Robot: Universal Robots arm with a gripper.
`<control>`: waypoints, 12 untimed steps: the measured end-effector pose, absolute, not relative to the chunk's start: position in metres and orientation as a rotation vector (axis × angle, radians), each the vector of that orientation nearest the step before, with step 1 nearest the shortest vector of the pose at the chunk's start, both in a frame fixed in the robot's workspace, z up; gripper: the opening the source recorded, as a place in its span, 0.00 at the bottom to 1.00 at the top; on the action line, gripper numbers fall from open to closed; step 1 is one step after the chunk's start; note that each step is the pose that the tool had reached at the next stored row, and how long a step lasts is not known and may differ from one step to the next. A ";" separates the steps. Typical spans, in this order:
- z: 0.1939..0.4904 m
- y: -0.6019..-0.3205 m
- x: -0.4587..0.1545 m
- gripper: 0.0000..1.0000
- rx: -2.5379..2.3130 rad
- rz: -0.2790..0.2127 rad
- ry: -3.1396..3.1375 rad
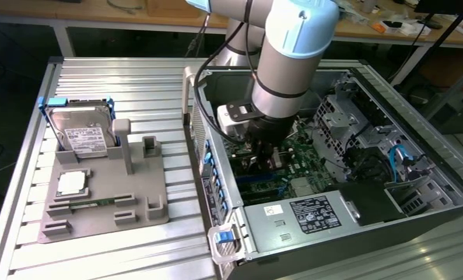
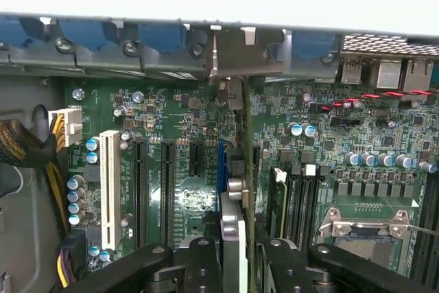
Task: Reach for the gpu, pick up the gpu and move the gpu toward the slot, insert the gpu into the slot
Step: 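Insert the gpu into the slot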
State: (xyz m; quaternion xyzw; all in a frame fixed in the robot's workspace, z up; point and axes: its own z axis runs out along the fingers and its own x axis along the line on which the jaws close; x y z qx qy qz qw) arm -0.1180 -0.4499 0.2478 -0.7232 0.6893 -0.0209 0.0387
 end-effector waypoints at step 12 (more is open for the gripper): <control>0.250 -0.453 -0.118 0.28 -2.197 -0.066 2.136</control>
